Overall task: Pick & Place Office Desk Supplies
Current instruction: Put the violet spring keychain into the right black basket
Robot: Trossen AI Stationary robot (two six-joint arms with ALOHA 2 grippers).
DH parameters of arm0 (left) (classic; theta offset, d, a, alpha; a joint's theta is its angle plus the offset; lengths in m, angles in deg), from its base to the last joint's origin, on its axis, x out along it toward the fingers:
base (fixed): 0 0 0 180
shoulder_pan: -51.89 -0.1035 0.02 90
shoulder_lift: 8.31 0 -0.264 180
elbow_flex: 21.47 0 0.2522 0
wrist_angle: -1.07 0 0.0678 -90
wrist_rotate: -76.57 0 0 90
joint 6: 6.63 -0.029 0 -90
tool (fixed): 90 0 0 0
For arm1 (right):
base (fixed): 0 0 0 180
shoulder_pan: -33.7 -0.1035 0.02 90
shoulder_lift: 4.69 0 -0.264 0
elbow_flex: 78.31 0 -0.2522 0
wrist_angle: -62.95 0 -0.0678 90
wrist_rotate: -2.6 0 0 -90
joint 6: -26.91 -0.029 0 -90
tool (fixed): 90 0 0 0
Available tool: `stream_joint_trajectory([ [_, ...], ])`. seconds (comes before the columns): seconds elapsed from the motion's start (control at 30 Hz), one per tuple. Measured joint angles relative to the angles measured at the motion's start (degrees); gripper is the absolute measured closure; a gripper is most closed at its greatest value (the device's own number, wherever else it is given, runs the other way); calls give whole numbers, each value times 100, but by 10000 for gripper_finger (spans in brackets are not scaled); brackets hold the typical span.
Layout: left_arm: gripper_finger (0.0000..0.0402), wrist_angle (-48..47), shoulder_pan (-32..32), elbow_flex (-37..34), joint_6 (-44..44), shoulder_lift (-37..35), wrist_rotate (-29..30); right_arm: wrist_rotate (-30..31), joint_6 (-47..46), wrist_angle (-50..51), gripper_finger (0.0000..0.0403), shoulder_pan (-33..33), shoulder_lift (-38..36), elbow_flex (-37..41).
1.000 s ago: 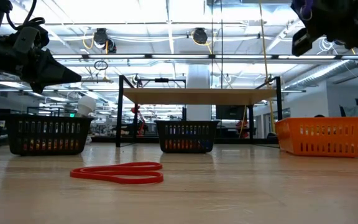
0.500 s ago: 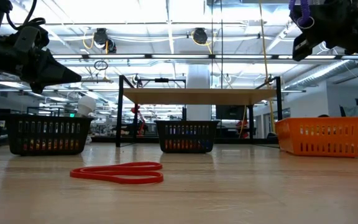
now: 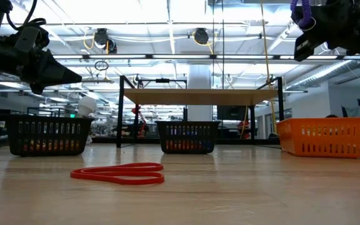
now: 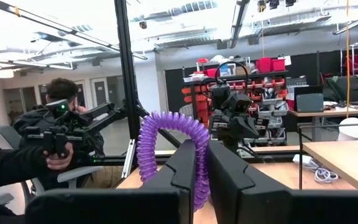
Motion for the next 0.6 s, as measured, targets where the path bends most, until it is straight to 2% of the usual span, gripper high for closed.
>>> stream_joint_trajectory([
  [0.37,392,-2,1,0,0,0,0,11,-1,110,385,-4,0,9],
  [0.6,392,-4,0,0,-2,0,0,320,-164,615,385,-7,132,-255],
])
